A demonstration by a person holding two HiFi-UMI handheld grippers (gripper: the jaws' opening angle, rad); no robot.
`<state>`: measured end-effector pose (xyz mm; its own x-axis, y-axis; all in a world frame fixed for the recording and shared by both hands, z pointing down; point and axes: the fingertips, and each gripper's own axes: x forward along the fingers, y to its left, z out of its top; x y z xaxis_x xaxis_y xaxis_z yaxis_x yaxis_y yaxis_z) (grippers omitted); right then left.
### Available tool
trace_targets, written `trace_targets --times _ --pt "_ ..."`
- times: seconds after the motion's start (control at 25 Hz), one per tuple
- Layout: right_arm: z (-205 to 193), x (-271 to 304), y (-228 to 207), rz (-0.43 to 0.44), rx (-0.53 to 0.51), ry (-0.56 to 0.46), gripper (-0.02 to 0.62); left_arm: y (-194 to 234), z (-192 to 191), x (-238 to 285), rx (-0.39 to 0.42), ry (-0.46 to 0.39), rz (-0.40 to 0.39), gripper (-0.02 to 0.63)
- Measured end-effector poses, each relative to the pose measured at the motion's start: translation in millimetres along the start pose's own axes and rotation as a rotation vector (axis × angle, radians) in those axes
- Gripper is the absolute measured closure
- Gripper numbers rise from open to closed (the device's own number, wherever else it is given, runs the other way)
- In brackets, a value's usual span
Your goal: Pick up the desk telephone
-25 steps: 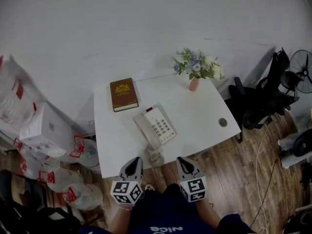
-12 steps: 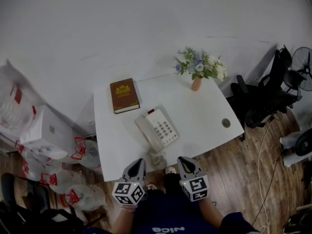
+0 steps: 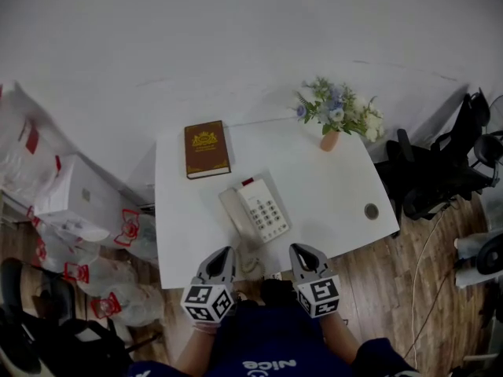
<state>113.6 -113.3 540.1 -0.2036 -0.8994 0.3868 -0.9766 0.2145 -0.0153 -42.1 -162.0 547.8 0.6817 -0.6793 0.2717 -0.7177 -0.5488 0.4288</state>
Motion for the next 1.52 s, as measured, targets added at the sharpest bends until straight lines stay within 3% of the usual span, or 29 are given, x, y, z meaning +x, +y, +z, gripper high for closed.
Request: trace_targets --times 0.36,0.52,0.76,0.96,1.2,1.52 --pt "2 32 -24 0.1 0.04 0.04 0.568 4 1 21 -0.055 0.028 0.041 0.585" --pt "4 45 -28 0.178 0.073 0.061 0.492 6 -6 31 -0.162 0.082 -0.021 0.431" --pt "4 63 -36 0.264 0.095 0.099 0.407 9 -10 41 -0.213 0.102 0.003 0.368" --pt "7 82 -43 0.346 0.116 0.142 0.394 19 -16 53 -0.257 0.129 0.049 0.336" --pt "0 109 -46 0.514 0.23 0.263 0.388 36 -18 70 -0.423 0.149 0.045 0.299" --pt "-16 152 -66 0.543 0.299 0.378 0.385 61 -15 97 -0.524 0.167 0.031 0.273"
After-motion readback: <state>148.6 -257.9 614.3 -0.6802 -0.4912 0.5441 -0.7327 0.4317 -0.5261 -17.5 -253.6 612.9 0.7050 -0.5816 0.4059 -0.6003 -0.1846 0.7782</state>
